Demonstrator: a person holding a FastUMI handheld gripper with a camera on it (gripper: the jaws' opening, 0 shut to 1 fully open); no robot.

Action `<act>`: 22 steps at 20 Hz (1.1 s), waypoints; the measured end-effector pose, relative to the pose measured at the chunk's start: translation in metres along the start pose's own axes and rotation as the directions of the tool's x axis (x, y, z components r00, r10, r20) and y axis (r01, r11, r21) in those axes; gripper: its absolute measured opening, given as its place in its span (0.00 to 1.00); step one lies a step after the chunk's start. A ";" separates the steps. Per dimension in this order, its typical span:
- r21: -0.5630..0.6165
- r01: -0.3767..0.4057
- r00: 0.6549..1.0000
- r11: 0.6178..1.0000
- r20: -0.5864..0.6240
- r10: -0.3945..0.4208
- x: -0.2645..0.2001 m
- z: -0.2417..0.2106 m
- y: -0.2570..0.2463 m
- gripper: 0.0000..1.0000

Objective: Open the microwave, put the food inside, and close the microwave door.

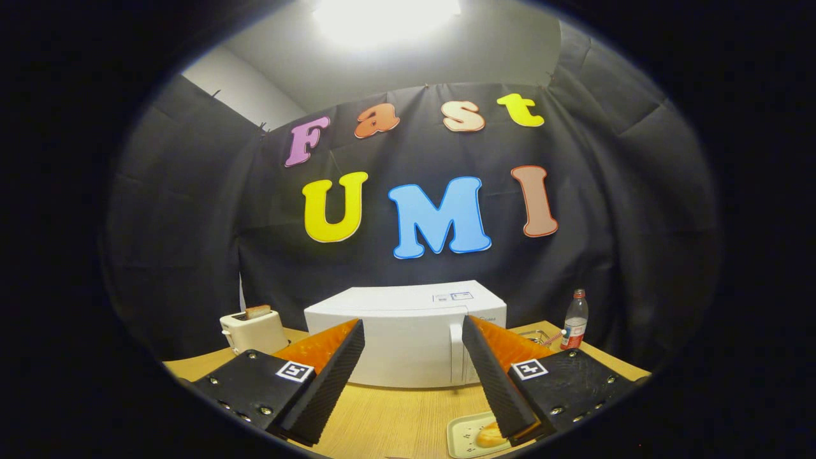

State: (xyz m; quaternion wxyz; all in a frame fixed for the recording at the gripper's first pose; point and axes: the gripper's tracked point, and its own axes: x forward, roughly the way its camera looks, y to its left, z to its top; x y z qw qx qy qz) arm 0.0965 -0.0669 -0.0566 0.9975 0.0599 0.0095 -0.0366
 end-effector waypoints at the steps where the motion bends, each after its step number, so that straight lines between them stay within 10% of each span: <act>1: 0.005 0.003 1.000 1.000 -0.015 -0.003 0.008 -0.007 -0.004 0.97; 22: -0.039 0.128 0.982 0.991 -0.136 -0.133 0.132 -0.113 -0.062 0.97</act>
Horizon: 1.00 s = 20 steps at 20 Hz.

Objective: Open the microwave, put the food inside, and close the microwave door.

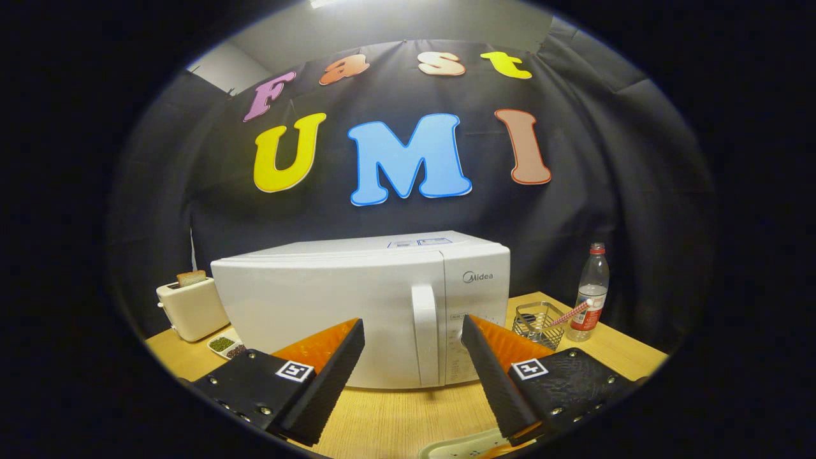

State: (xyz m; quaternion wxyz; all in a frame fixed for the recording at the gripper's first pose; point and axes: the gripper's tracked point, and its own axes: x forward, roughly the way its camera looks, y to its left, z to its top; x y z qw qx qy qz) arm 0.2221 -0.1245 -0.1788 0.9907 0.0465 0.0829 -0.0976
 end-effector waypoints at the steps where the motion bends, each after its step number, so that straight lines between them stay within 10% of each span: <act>1: -0.013 0.017 1.000 1.000 -0.004 -0.018 0.007 -0.005 -0.003 0.97; 10: -0.025 0.041 0.999 0.999 -0.023 -0.041 0.050 -0.030 -0.003 0.85; 15: -0.031 0.069 0.997 0.997 -0.019 -0.069 0.052 -0.028 -0.011 0.28; 20: 0.025 0.038 0.998 0.999 -0.053 -0.037 0.049 -0.030 -0.009 0.21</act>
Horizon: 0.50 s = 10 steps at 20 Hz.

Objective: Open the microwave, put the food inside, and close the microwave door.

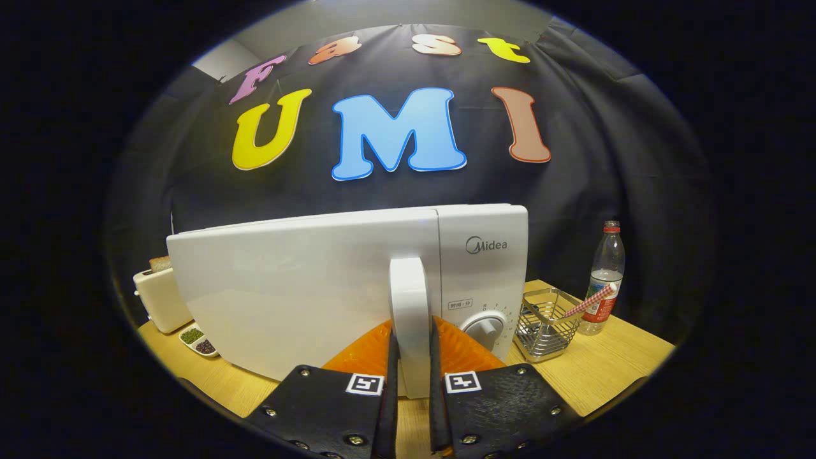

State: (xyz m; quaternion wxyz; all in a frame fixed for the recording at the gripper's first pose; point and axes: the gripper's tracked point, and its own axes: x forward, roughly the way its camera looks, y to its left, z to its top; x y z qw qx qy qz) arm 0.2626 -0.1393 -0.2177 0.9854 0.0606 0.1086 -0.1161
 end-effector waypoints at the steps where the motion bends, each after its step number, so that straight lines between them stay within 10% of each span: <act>1: 0.016 0.000 1.000 1.000 0.001 0.000 -0.002 -0.001 0.000 0.21; 10: -0.035 0.006 1.000 0.999 0.011 -0.006 -0.057 -0.008 0.011 0.12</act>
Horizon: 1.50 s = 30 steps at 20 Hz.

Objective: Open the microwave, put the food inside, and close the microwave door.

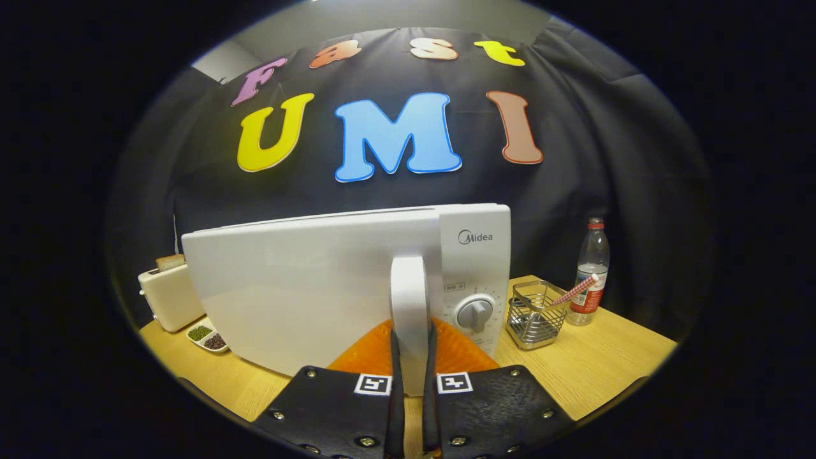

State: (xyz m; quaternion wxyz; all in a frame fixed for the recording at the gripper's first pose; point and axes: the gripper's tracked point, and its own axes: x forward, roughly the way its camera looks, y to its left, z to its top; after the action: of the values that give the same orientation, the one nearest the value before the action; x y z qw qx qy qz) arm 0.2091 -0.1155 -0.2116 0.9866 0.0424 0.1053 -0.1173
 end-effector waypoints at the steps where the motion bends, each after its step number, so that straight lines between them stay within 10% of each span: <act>1: -0.006 -0.014 1.000 1.000 0.000 0.014 -0.014 -0.002 0.003 0.11; 17: -0.017 -0.291 0.956 0.956 0.020 0.292 -0.175 -0.032 0.119 0.11; 30: -0.104 -0.239 0.967 0.965 0.068 0.247 -0.232 -0.051 0.243 0.10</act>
State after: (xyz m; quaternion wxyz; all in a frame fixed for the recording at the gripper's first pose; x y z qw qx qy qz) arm 0.0372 0.1773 -0.1961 0.9978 0.0031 0.0652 0.0080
